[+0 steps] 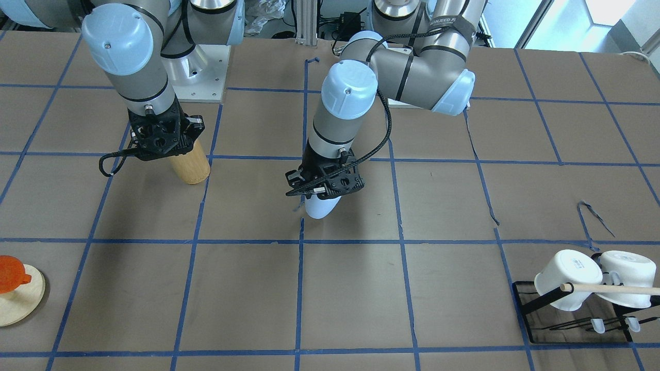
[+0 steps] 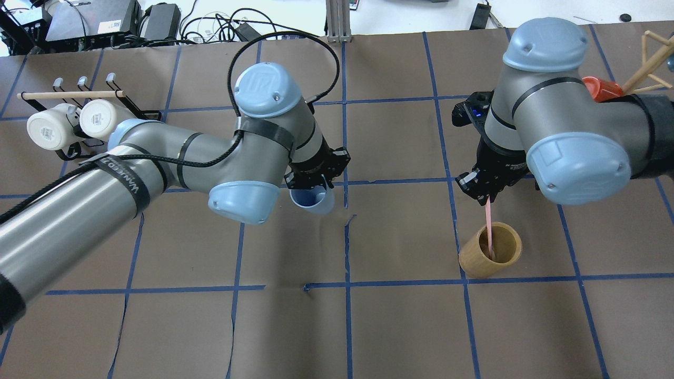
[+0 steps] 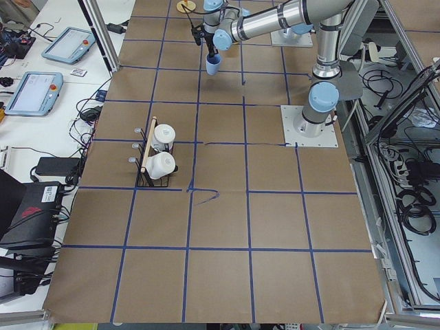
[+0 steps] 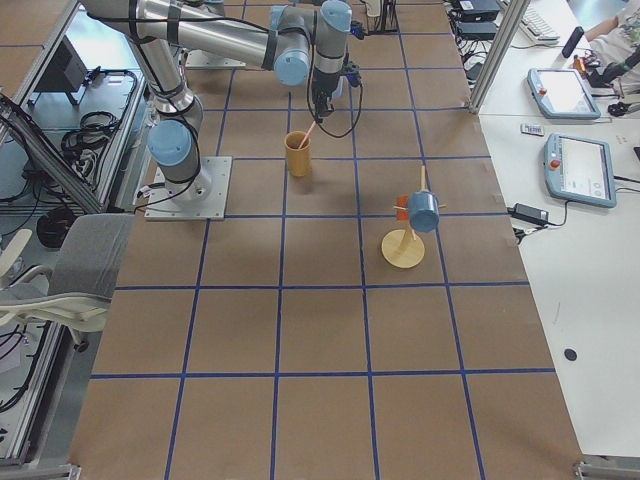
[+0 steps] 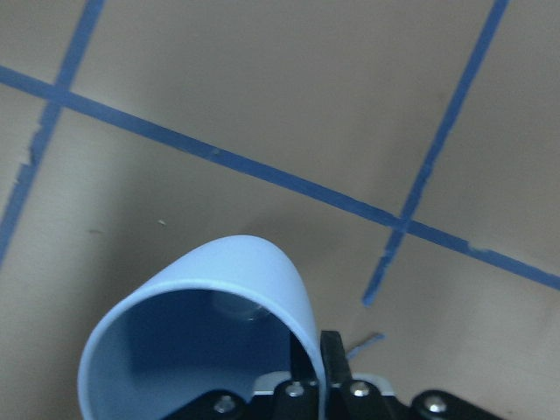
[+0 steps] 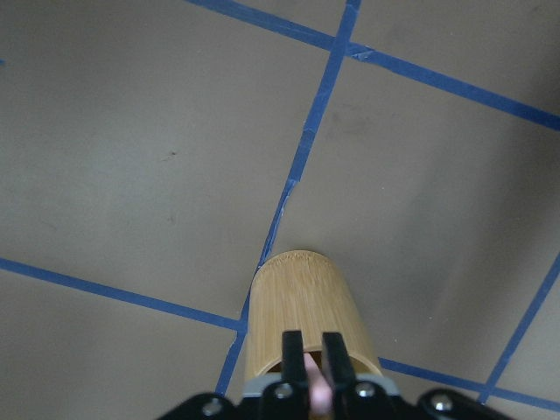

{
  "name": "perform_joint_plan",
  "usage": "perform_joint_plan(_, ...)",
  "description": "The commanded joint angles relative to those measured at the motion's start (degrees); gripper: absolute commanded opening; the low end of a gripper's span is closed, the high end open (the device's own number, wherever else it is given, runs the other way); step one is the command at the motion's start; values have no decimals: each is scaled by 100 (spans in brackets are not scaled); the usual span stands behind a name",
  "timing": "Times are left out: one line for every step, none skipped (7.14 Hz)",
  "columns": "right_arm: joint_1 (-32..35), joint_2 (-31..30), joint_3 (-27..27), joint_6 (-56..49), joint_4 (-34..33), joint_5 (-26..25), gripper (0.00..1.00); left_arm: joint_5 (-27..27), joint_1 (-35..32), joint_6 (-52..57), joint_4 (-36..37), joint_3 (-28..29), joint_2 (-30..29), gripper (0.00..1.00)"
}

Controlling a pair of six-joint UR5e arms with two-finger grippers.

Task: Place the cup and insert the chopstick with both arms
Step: 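Carry blue cup to table center with left gripper while right lifts chopstick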

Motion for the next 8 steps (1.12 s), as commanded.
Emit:
perform_joint_plan(-1, -52, -8, 10, 18, 5, 3, -51, -177, -86, -3, 61, -232, 0)
perform_joint_plan(-1, -87, -43, 36, 35, -4, 1, -129, -178, -173, 14, 78, -285, 88)
perform_joint_plan(-1, -166, -139, 45, 79, -12, 0, -321, -178, -279, 6, 140, -268, 96)
perform_joint_plan(-1, -262, -488, 46, 488, -4, 0, -288, -151, -219, -29, 323, -163, 100)
perform_joint_plan(-1, -298, -1022, 46, 884, -4, 0, -262, -55, -166, -90, 586, -32, 100)
perform_joint_plan(-1, -272, -1593, 54, 914, 66, 0, -244, 180, -113, -561, 910, 170, 99)
perform_joint_plan(-1, -280, -1956, 63, 1106, 127, 0, -235, 470, 462, -1279, 1244, 459, 100)
perform_joint_plan(8, -298, -2212, 63, 1308, 163, 0, 17, 795, 1155, -2000, 1483, 827, 100)
